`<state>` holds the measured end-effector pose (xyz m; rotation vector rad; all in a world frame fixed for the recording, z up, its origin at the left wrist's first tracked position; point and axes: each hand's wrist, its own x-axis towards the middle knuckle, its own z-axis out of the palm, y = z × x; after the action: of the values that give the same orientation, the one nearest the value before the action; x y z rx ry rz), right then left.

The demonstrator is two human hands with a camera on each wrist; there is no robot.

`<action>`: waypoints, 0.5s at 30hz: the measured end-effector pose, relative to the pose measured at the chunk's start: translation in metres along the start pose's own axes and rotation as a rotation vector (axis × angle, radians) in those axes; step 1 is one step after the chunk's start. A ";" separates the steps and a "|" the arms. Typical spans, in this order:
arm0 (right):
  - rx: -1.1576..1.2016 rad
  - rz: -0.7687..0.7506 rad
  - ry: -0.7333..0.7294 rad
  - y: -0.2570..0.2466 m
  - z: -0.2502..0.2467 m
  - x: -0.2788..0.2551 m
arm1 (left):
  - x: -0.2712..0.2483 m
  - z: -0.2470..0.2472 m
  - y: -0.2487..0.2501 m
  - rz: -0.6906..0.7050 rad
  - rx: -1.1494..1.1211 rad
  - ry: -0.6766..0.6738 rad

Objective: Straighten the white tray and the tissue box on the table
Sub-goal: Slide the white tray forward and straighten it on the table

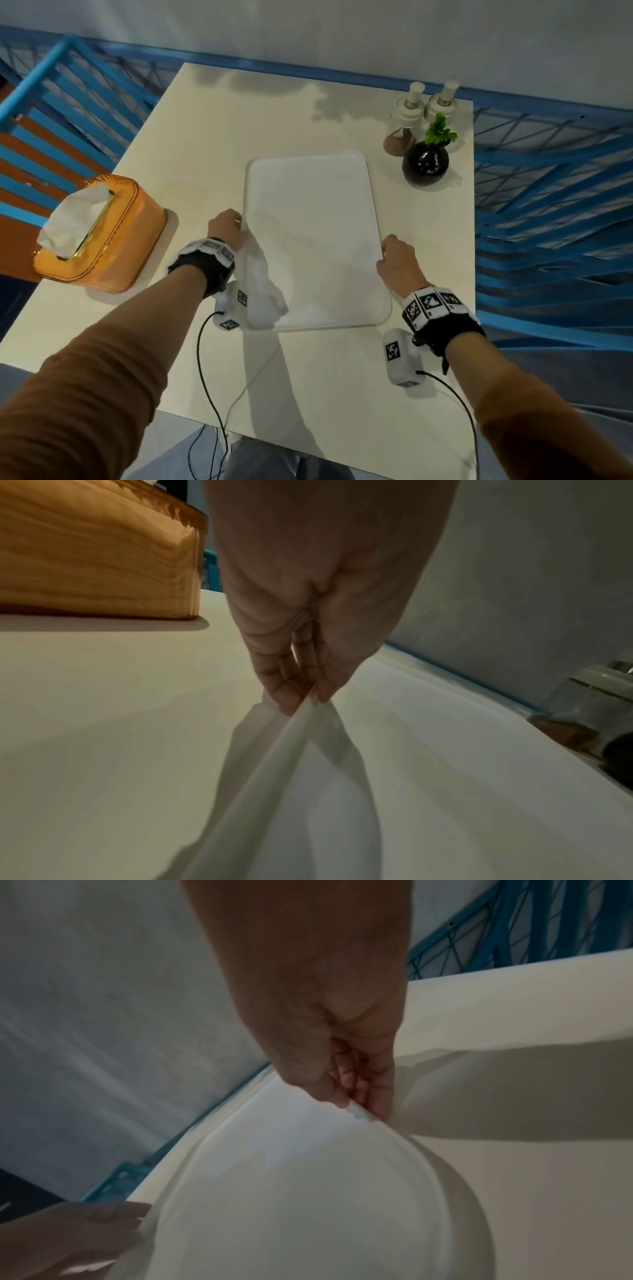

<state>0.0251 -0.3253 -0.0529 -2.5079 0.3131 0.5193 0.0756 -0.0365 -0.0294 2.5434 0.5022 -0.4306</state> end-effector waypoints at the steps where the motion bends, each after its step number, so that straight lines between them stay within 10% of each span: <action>1: 0.031 0.017 -0.012 0.000 0.000 -0.001 | -0.002 0.000 -0.003 0.006 -0.031 -0.008; 15: 0.133 0.024 0.117 0.008 0.025 -0.025 | -0.058 0.020 -0.060 0.127 -0.067 -0.120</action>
<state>-0.0078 -0.3153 -0.0657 -2.4119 0.4089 0.3490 -0.0049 -0.0145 -0.0482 2.4505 0.3042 -0.5075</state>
